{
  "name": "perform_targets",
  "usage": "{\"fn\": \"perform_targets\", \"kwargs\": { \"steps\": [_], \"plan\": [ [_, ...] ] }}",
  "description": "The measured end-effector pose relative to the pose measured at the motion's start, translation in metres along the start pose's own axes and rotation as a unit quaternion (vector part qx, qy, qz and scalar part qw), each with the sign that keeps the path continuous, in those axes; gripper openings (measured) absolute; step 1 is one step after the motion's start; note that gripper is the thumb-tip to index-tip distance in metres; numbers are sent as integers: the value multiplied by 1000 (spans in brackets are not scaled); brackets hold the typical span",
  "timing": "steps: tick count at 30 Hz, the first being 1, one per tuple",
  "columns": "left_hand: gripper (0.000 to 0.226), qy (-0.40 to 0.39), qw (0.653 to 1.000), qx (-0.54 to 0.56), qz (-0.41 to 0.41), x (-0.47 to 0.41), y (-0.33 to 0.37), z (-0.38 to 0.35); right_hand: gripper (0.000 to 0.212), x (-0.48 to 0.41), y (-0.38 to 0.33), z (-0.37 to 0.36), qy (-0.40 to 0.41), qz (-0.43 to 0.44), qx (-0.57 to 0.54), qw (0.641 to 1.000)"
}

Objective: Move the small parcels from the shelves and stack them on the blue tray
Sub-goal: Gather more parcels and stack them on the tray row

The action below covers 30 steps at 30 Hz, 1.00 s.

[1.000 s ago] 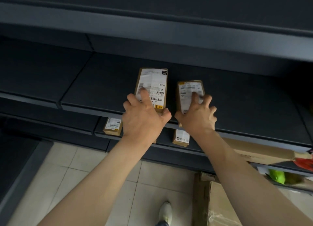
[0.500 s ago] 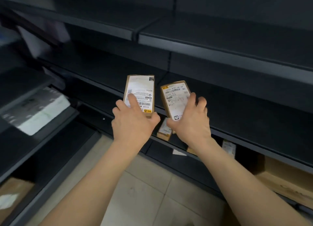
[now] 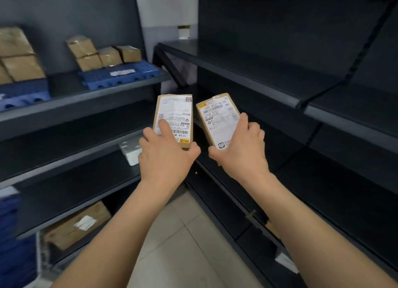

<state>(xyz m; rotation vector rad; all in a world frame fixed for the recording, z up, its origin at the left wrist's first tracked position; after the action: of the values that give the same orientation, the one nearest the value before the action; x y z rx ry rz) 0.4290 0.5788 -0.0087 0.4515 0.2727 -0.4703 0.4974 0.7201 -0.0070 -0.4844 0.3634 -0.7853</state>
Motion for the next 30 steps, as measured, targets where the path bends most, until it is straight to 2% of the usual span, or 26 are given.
{"fn": "perform_targets", "kwargs": {
  "steps": [7,14,21,30],
  "plan": [
    [79,47,994,-44,85,-57,-35,13,95,-66,-66,-18,-12,105,-36,994],
    [80,82,983,-83,143,-118,-42,24,93,-136,-119,-31,-29,186,-45,981],
    [83,107,972,-115,177,-171,-68,30,93,-192,-169,-59,-54,207,-60,975],
    [83,123,974,-126,142,-264,-125,12,91,-256,-228,-111,-37,200,-52,978]
  ]
}}
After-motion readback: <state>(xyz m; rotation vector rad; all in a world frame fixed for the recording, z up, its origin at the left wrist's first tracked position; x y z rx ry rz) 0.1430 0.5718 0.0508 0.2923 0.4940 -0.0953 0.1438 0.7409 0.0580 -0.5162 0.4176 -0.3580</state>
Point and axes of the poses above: each hand's wrist, its own x-axis away from the middle knuckle, its own z-axis out of the back of the hand, y = z × x, the point moved 4 cm from there along -x, towards the middle knuckle, and after that the axes turned 10 degrees about -z, right-handed, at the moved point
